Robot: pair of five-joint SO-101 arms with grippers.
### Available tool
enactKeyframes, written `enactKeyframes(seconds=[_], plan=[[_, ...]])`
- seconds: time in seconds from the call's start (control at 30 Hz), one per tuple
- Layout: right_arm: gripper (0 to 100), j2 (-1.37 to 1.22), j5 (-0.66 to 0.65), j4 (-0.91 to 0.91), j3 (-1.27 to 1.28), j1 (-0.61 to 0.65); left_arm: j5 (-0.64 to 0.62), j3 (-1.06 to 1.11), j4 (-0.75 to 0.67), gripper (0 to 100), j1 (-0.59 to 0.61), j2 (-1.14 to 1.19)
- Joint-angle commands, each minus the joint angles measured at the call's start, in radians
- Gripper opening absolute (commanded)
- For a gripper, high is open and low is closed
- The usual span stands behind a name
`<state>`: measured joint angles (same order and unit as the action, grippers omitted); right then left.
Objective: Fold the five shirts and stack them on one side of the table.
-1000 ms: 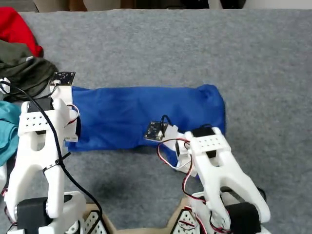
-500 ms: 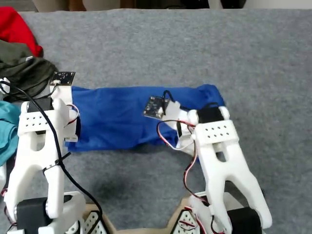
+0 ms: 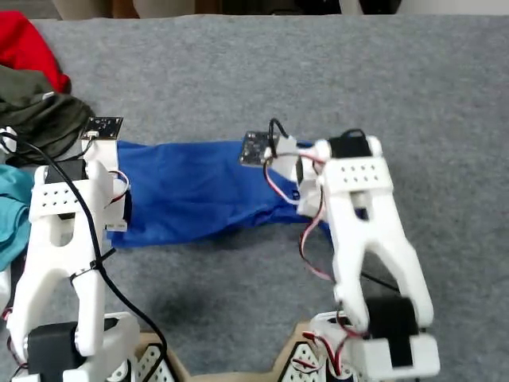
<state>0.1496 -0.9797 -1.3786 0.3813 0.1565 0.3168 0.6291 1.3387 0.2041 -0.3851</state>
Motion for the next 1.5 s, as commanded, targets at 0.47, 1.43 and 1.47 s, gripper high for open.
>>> enactKeyframes(seconds=[0.47, 1.43, 1.47], plan=[[0.5, -0.417, -0.054, -0.193, -0.561, 0.094, 0.003, -0.005, 0.009, 2, 0.011, -0.033], [18.5, -0.058, -0.055, -0.31, -0.245, -0.018, 0.006, -0.005, 0.043, 2, 0.011, -0.033], [18.5, -0.021, -0.055, -0.275, -0.183, -0.028, 0.006, -0.005, 0.043, 2, 0.011, -0.033]])
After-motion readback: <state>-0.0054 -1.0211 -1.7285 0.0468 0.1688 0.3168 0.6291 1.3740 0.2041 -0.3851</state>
